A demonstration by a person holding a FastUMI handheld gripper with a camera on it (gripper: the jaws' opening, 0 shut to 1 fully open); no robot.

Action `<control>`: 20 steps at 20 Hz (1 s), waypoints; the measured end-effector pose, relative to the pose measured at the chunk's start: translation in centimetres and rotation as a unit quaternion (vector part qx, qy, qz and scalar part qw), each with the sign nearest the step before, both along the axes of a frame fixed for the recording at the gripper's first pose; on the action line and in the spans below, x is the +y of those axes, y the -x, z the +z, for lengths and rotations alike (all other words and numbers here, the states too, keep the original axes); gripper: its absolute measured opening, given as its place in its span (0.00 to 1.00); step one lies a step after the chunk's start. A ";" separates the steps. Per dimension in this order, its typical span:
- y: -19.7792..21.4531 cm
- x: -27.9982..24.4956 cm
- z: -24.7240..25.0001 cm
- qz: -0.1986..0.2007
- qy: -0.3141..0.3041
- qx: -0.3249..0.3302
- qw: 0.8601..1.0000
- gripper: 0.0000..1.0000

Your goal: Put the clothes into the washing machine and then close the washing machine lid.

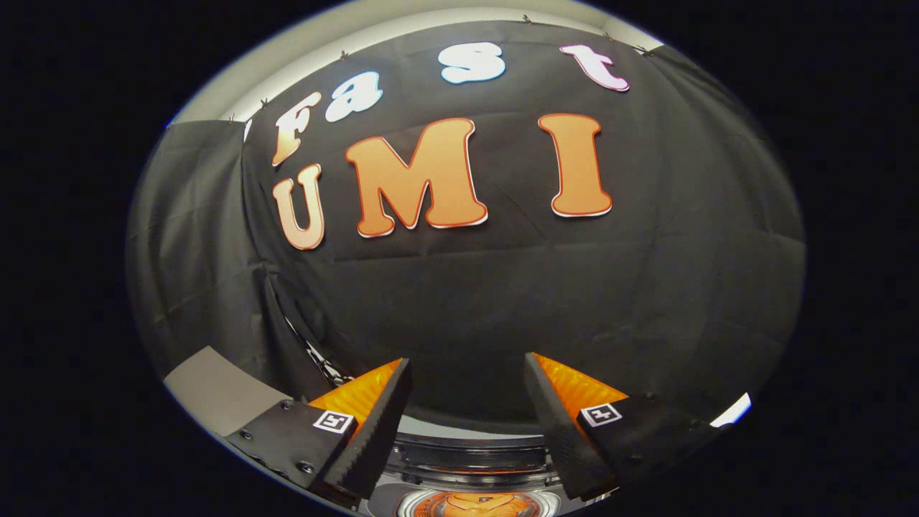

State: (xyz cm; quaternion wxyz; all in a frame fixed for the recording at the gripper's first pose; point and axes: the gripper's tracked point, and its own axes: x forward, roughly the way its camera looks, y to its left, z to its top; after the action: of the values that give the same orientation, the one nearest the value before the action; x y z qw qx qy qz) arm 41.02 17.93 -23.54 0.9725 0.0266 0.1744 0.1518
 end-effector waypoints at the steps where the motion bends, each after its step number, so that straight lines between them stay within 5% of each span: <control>1: -0.3 -0.2 -0.9 -0.004 0.004 0.010 1.000 0.99; 8: -0.6 -1.2 -7.8 -0.021 0.038 0.075 0.996 0.99; 20: 3.5 -1.8 -6.8 -0.021 0.032 0.014 0.999 1.00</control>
State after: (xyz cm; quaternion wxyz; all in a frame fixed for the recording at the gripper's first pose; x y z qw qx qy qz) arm 37.51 16.11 -30.30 0.9733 0.0009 0.1925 0.1248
